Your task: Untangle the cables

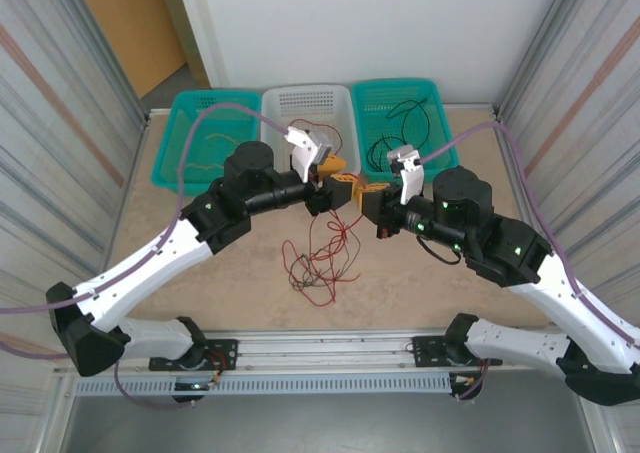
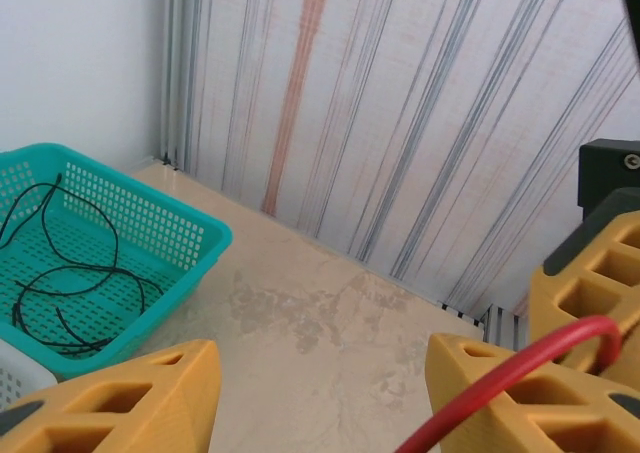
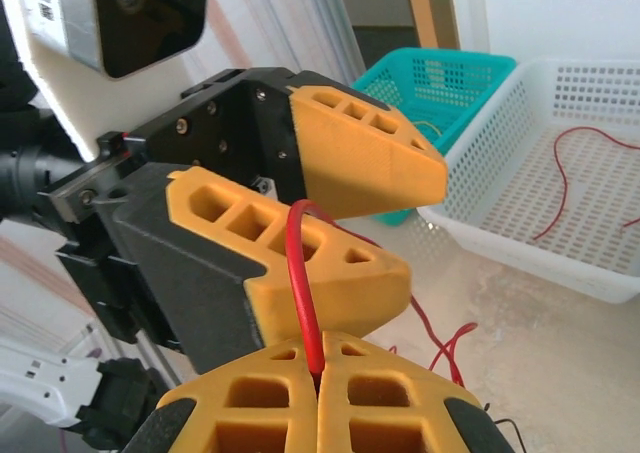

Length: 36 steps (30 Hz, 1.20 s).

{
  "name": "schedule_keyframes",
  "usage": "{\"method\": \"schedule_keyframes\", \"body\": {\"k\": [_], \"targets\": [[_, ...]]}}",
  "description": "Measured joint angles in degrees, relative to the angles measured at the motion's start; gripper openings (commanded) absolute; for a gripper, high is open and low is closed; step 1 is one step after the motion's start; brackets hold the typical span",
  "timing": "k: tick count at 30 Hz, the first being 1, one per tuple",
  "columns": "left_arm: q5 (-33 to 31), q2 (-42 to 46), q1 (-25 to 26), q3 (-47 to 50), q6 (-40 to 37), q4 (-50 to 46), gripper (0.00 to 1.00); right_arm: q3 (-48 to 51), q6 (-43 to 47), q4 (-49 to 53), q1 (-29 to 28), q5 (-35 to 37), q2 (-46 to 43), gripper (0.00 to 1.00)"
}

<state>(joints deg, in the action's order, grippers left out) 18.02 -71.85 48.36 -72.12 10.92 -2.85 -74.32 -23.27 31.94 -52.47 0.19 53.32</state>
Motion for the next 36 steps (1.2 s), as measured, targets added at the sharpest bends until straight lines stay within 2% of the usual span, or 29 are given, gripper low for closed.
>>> {"method": "schedule_keyframes", "body": {"k": [4,8,10,11,12,16,20,24,28,32,36], "targets": [[0.5,0.0,0.0,0.0,-0.4,0.2,0.25,0.5,-0.1,-1.3,0.0,-1.4,-0.1,0.0],[1.6,0.0,0.0,-0.1,-1.0,0.2,0.05,0.6,-0.2,-2.5,0.0,-2.2,-0.1,0.0],[2.1,0.0,0.1,-0.2,-1.2,0.2,0.0,0.7,-0.2,-3.2,0.0,-2.2,-0.1,0.0],[2.2,0.0,0.0,-0.2,-1.1,0.2,0.0,0.8,-0.3,-3.4,0.0,-2.3,-0.1,0.04],[2.2,0.0,0.0,-0.2,-1.0,0.2,0.0,1.0,-0.4,-3.7,0.0,-2.4,-0.1,0.12],[1.5,0.1,0.0,-0.3,-0.7,0.2,0.0,3.2,-1.7,-4.6,0.0,-1.2,-0.2,0.59],[0.0,0.1,0.0,-3.0,0.3,-0.4,0.0,8.0,-3.4,-5.8,0.2,2.0,-0.2,0.75],[-0.1,0.6,0.0,-7.9,1.8,-0.3,0.0,14.4,-5.9,-9.1,1.8,3.2,0.7,0.72],[-0.1,2.8,0.0,-10.4,2.7,-0.2,0.0,20.4,-8.9,-13.0,5.3,3.4,2.1,0.6],[-0.8,4.6,0.0,-11.0,2.6,-0.3,0.0,28.2,-12.9,-16.9,9.6,2.5,1.7,0.58],[-2.7,5.1,0.0,-11.6,1.9,-1.0,0.0,34.6,-15.7,-17.4,10.5,2.6,0.7,0.57]]}}
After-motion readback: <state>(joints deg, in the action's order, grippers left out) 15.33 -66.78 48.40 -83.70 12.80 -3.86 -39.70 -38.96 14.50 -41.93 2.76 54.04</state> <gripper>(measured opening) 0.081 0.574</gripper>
